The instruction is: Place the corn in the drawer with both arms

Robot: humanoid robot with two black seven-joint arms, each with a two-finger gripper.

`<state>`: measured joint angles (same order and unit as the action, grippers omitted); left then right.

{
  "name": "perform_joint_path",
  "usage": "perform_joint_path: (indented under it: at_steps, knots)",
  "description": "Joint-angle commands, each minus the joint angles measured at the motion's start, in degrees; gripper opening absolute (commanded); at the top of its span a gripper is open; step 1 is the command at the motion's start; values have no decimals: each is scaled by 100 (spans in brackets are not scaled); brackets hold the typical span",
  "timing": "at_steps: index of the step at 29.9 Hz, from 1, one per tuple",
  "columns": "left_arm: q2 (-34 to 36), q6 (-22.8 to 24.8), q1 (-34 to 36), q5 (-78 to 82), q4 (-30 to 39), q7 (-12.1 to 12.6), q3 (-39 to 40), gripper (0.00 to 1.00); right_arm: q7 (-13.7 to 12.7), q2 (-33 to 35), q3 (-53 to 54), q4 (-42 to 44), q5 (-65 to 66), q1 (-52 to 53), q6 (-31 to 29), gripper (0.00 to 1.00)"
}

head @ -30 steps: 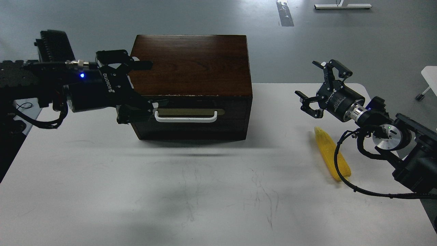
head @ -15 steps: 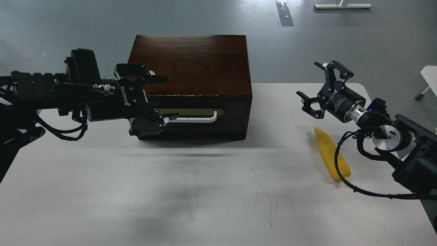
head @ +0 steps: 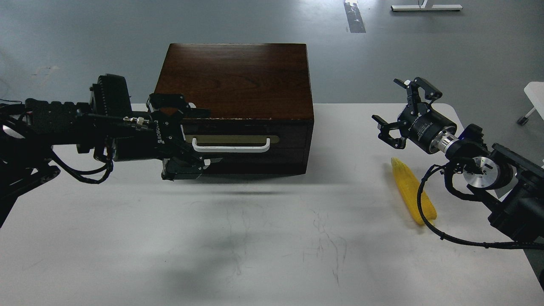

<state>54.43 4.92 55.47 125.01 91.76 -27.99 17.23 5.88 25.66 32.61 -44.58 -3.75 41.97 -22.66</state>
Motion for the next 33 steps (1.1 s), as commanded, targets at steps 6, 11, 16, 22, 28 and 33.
perform_joint_path:
  at_steps: [6, 11, 16, 22, 28, 33]
  knots:
    - [-494, 18, 17, -1, -167, -1, 9, 98, 1, 1, -1, 1, -2, -5, 8, 100]
    - [-477, 9, -89, -1, -132, -1, 0, 98, 1, 1, -9, 1, -2, -14, 8, 100]
    - [-503, 18, -168, -1, -141, -1, 0, 98, 1, 1, -44, 1, 15, -14, 16, 100]
    - [-512, 18, -405, -1, -141, 390, 70, 98, 1, 1, -45, 1, 15, -75, 16, 100]
    - [-486, 53, -458, -1, -132, 724, 106, 98, 27, 1, -45, 1, 15, -93, 16, 100]
    - [-459, 97, -467, -1, -124, 751, 185, 98, 36, -8, -53, 1, 15, -102, 104, 100]
